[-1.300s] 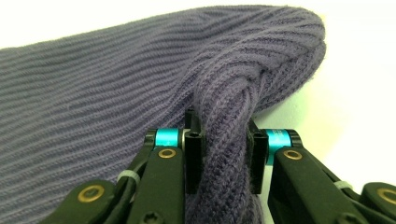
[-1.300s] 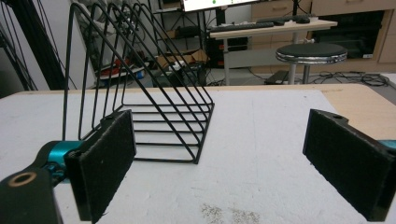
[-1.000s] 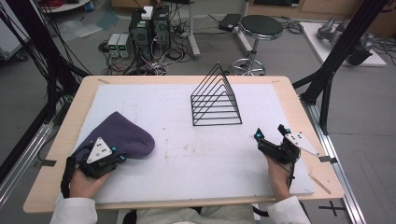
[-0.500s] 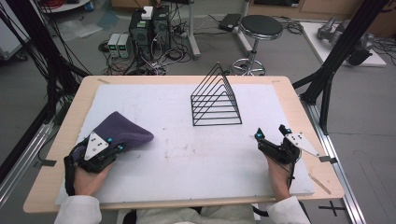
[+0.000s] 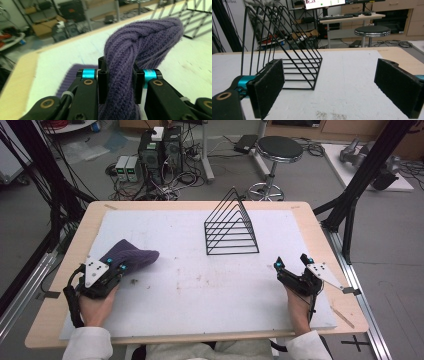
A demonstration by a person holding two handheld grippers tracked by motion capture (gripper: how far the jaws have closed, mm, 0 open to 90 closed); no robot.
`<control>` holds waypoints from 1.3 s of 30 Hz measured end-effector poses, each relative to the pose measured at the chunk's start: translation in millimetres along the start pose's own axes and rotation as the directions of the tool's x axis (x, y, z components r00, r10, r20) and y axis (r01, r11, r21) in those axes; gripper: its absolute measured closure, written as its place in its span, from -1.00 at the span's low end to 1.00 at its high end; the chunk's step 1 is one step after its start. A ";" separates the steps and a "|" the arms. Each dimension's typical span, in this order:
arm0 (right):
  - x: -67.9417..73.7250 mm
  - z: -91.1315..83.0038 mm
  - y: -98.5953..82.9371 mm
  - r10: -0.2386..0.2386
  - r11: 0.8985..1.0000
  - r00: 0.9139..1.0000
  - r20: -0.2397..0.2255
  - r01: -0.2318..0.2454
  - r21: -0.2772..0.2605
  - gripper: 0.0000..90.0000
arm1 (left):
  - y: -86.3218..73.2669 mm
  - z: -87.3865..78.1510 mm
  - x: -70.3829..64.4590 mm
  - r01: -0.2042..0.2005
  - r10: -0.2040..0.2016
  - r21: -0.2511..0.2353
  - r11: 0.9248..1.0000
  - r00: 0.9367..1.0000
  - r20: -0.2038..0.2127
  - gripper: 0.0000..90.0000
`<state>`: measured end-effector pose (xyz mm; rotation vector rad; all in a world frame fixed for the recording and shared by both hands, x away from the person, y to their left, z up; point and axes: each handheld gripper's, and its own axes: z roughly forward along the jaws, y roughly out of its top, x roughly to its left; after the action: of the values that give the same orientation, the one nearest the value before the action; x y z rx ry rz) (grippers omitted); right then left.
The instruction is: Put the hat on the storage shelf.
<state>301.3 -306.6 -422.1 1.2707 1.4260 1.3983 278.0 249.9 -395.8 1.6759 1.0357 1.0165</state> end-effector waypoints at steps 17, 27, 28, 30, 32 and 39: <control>-0.2 -1.1 0.0 0.011 1.000 1.000 0.005 -0.011 -0.011 -0.81 | 35.0 -13.1 -1.4 0.066 -0.110 -0.309 0.949 0.986 -0.126 0.65; 1.3 -0.7 -0.4 0.009 1.000 1.000 -0.001 -0.009 -0.012 -0.81 | 60.4 -14.9 -1.8 0.100 -0.139 -0.406 0.908 0.988 -0.066 0.65; 1.1 -0.6 -0.4 0.011 1.000 1.000 -0.002 -0.011 -0.012 -0.81 | 62.1 -14.2 -3.4 0.100 -0.137 -0.409 0.907 0.989 -0.063 0.65; 0.4 -0.6 -0.2 0.009 1.000 1.000 -0.001 -0.009 -0.014 -0.81 | 65.0 -12.6 -6.1 0.105 -0.140 -0.417 0.903 0.989 -0.053 0.65; 0.2 -0.7 -0.2 0.010 1.000 1.000 0.000 -0.010 -0.015 -0.81 | 68.3 -11.3 -9.0 0.117 -0.146 -0.430 0.895 0.989 -0.036 0.65; 0.2 -1.0 -0.2 0.011 1.000 1.000 -0.003 -0.011 -0.017 -0.81 | 82.5 -13.3 -18.3 0.133 -0.140 -0.467 0.874 0.990 0.021 0.65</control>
<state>300.2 -306.6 -422.1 1.2681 1.4085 1.4166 276.3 215.6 -317.5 1.1849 0.8200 1.0828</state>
